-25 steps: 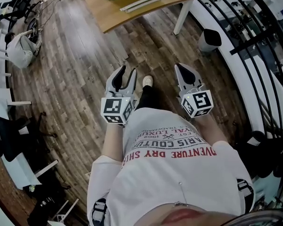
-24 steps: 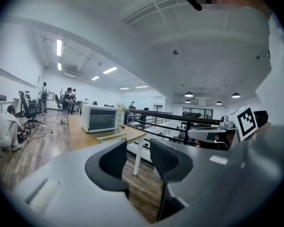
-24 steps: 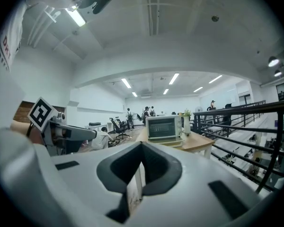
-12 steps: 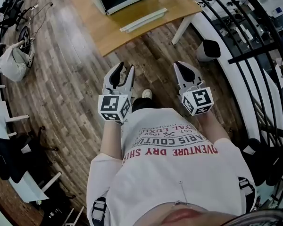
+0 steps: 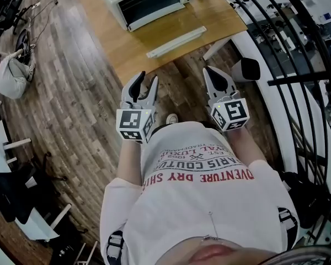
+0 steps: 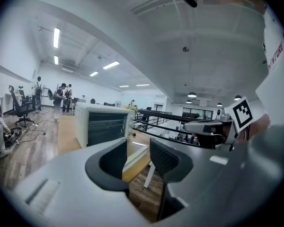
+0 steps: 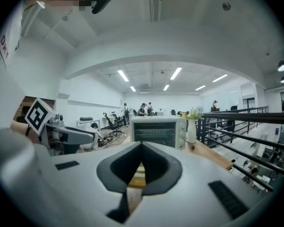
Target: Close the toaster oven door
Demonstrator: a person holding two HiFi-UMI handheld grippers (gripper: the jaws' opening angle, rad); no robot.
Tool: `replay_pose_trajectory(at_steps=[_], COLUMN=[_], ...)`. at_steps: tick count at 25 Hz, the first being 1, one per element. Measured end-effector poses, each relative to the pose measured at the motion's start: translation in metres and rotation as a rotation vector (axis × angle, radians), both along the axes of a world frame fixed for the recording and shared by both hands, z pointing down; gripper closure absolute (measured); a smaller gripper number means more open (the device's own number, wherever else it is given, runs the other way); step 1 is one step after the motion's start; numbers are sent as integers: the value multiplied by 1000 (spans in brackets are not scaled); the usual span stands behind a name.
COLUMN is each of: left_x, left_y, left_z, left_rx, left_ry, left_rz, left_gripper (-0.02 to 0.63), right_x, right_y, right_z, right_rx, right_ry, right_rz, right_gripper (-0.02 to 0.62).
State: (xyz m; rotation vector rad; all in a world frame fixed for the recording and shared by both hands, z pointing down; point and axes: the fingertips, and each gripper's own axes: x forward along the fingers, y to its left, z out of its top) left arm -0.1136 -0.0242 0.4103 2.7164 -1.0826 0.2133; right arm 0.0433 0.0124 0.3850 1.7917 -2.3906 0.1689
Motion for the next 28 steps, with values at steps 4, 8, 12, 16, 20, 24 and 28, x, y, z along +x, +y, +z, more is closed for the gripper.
replay_pose_trajectory(at_steps=[4,8,12,16,20,24,28], left_x=[-5,-6,-3,3,11,18,20], left_y=[-20,-41,-59,-74,-88,-98,-99], left_z=[9,18,29,38,48,69,101], left_rx=[-27,-35,-51,-51,-47,-82,-139], left_ry=[-17,-32,-37,-47,-29,-27,-57], left_rz=[-34,-93,-163,-269,-383,-479,-548], left_gripper=[463,463,463,463,463,463,463], right_x=[-12,-13,-5,0,12,24,31], right_y=[-37,-69,-101,-133,-160,-182,-190], right_z=[1,14,23,23,37,52,60], right_rx=[-8,-24,-36,-41,-63,-85,-79], right_ry=[-5,-22,-29,-28,-12,-25,-62], right_rz=[-53,-134,-206,-312,-423,-503,-565], right_gripper=[609,609,609,609,609,609,609])
